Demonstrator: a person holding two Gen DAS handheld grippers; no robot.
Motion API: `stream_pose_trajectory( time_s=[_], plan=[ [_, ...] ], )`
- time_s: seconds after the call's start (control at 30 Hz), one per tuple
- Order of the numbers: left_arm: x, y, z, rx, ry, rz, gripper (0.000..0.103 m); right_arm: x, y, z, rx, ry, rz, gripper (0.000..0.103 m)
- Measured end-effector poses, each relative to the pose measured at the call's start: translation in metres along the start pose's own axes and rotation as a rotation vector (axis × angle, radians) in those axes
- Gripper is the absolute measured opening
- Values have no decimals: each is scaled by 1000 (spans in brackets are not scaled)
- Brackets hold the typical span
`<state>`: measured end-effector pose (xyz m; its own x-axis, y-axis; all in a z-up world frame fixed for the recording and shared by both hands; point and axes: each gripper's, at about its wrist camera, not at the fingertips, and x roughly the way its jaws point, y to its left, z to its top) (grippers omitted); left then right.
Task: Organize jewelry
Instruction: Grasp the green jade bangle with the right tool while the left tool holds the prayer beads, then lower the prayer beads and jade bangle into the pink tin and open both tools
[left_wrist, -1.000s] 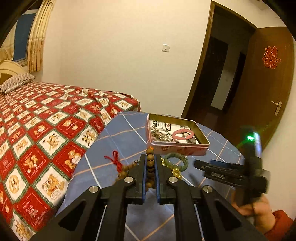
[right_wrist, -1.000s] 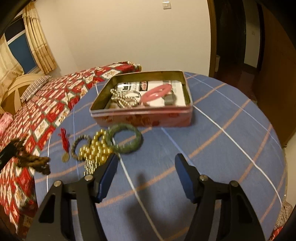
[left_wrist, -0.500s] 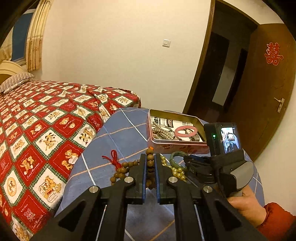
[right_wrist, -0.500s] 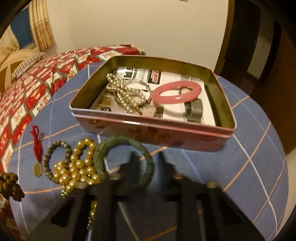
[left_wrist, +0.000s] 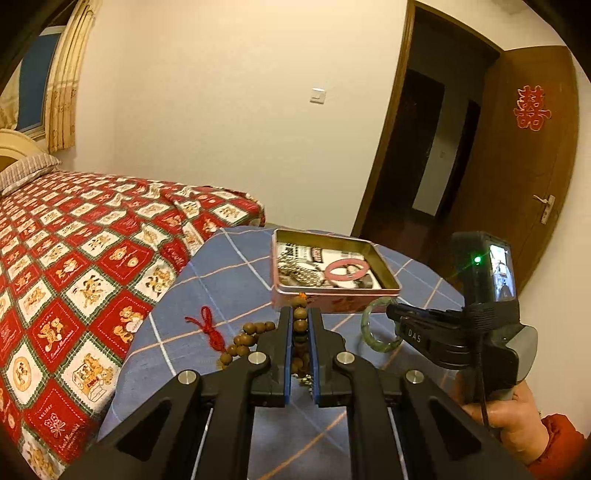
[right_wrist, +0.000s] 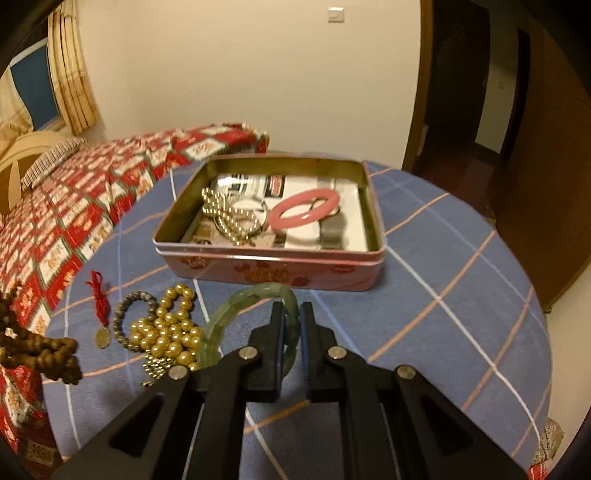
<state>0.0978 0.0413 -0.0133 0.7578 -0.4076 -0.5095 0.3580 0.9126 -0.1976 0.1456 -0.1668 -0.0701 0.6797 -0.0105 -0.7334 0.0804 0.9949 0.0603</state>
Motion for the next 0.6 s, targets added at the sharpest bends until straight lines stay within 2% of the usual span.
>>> stream_pose_trajectory(
  time_s=[0.37, 0.6],
  plan=[
    [-14, -15, 4, 17, -33, -27, 7, -52, -18, 8, 69, -131, 55, 10],
    [4, -25, 9, 29, -22, -48, 7, -51, -25, 14, 86, -136, 49, 11]
  ],
)
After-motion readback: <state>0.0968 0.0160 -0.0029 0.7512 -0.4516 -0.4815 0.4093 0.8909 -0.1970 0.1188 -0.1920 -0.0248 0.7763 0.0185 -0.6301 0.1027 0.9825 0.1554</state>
